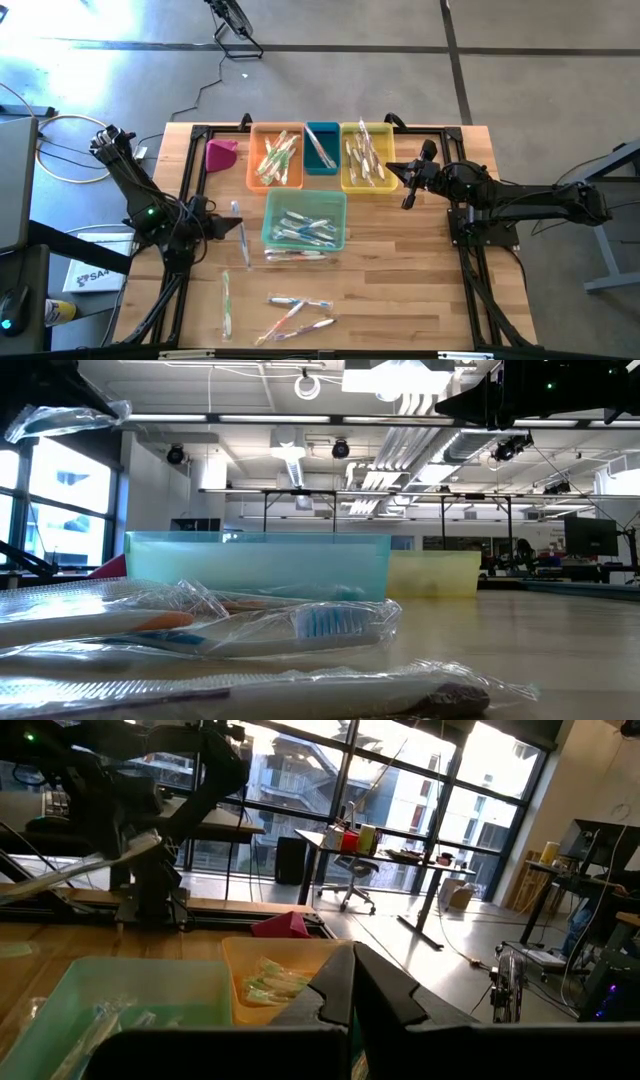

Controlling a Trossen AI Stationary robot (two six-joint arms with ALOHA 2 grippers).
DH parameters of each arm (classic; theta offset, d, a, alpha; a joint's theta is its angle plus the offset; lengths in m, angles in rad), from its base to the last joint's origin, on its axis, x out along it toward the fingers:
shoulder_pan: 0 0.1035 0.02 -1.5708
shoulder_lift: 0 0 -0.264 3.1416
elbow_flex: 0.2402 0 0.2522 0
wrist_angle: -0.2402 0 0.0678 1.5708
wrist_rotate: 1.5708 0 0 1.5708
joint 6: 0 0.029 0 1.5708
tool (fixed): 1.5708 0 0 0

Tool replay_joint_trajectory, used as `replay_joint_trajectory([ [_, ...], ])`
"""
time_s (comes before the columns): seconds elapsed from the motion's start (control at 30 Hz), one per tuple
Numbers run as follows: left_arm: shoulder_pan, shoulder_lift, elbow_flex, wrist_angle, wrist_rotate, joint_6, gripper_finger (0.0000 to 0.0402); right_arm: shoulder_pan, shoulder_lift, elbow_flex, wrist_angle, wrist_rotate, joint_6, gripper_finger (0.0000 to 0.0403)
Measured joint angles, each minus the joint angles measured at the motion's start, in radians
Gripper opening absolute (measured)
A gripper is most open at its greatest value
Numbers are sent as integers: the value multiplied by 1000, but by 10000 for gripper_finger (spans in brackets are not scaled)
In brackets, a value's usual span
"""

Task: Pick & Place Toothbrushes
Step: Put the blue toothbrush into the green bin

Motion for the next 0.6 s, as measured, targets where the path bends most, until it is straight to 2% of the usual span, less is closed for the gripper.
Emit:
replay_joint_trajectory([
  [0.3, 1, 4, 0, 165, 11, 171, 1, 0, 0, 0, 5, 0, 0, 2],
  [0.5, 110, 65, -88, 359, 211, 188, 1, 0, 0, 0, 18, 0, 0, 2],
  [0.6, 191, 108, -157, 514, 280, 288, 1, 0, 0, 0, 17, 0, 0, 2],
])
